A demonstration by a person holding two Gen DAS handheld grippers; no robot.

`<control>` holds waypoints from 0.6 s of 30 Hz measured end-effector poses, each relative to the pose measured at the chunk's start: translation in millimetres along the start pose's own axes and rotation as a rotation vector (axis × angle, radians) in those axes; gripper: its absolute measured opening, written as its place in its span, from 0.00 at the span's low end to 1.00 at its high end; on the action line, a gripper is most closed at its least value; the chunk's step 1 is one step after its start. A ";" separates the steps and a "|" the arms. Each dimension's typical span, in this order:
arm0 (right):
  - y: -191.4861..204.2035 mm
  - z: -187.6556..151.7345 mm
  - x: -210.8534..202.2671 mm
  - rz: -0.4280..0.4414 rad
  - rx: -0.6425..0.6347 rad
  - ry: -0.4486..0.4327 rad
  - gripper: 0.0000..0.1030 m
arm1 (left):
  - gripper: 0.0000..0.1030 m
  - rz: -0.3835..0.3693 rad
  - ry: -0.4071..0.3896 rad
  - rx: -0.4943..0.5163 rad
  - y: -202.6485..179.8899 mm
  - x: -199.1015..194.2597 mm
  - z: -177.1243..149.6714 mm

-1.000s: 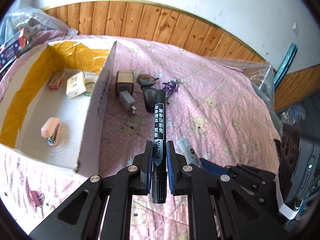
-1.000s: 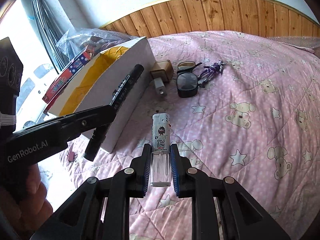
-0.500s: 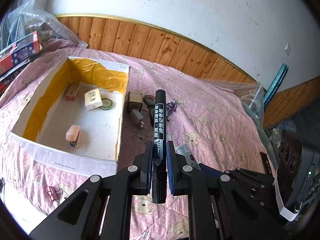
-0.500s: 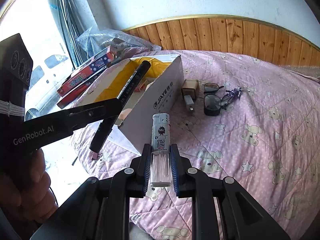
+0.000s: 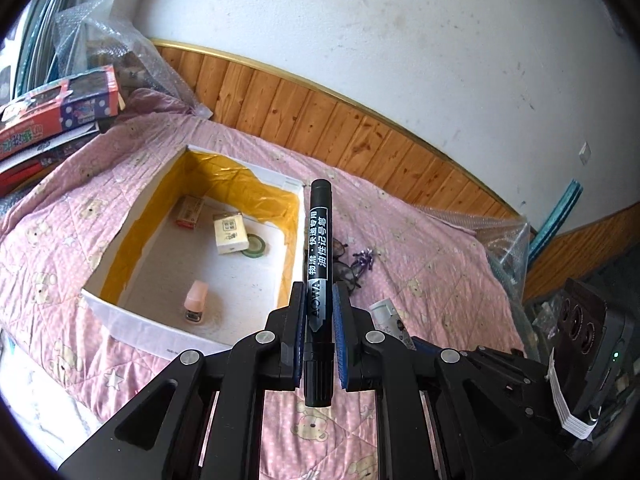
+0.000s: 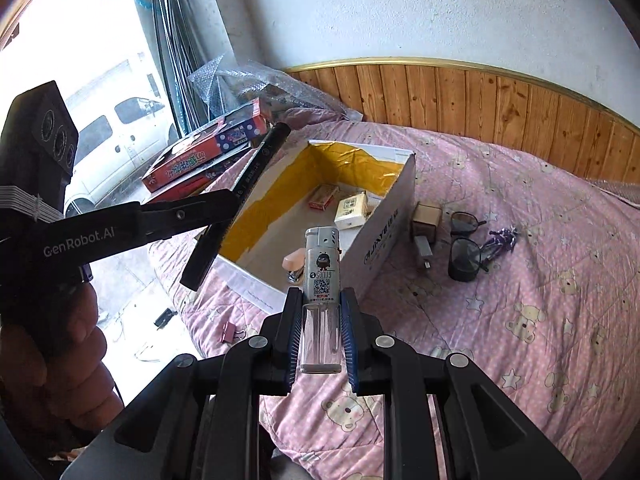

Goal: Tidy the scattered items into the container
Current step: 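Carry the marker and lip-gloss tube toward the white box with both tools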

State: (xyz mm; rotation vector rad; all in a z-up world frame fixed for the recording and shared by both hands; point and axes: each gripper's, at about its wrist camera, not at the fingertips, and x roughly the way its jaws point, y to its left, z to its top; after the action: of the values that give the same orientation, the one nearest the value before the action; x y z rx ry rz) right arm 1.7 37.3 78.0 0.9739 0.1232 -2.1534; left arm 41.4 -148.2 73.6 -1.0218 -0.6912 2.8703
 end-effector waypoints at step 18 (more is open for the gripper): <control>10.7 62.5 41.1 0.088 0.002 0.062 0.20 | 0.12 0.080 -0.049 -0.139 65.2 -20.0 33.5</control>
State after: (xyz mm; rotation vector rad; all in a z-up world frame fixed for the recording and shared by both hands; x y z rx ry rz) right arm -46.4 -18.0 96.3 1.0293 0.1065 -2.0445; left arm 45.3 -223.7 81.8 -1.0197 -0.8838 2.9603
